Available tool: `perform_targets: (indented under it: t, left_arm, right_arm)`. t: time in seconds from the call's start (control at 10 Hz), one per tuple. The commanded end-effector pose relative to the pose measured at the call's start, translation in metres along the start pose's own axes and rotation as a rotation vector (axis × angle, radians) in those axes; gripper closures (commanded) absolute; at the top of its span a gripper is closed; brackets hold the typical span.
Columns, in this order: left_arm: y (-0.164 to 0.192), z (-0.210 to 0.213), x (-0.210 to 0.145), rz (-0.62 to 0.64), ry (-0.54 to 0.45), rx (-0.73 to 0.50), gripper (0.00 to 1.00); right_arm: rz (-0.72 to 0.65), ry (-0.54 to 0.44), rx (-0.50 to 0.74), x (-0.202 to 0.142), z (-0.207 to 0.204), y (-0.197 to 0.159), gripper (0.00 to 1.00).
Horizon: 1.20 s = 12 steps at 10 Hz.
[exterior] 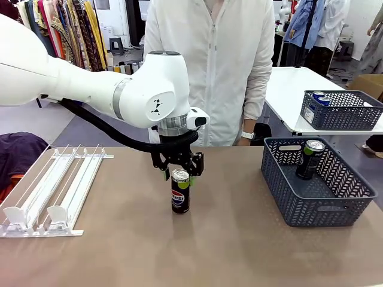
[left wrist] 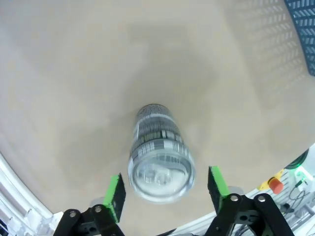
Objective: Retrieve and store the cans from the dispenser.
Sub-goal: Pick up one can from the Automatic Can Dispenser and place it in the middle of the table.
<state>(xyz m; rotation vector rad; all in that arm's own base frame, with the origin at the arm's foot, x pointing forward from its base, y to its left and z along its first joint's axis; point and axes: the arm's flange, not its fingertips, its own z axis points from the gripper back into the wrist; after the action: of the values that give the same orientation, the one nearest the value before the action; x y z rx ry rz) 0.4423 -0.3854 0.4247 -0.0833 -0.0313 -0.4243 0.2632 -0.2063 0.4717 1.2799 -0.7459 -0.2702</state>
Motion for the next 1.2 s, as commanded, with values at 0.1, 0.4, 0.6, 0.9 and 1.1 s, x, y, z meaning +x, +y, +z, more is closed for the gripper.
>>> perform_targets:
  t: [0.1,0.4,0.6,0.9,1.1]
  left_arm:
    - [0.004,0.005,0.0,0.011,-0.007,-0.004,0.0]
    - [0.015,0.026,-0.009,0.033,-0.041,-0.038,0.0]
    - [0.034,0.064,-0.027,0.051,-0.08,-0.116,0.0]
    - [0.11,0.122,-0.075,0.109,-0.144,-0.391,0.0]
    - [0.191,0.15,-0.121,0.195,-0.263,-0.584,0.0]
  right_arm:
    - [0.005,-0.02,0.025,0.003,-0.002,0.003,0.0]
    - [0.005,-0.02,0.025,0.003,-0.002,0.003,0.0]
    - [0.005,-0.02,0.025,0.003,-0.002,0.003,0.0]
    - [0.005,-0.02,0.025,0.003,-0.002,0.003,0.0]
    - [0.005,-0.02,0.025,0.003,-0.002,0.003,0.0]
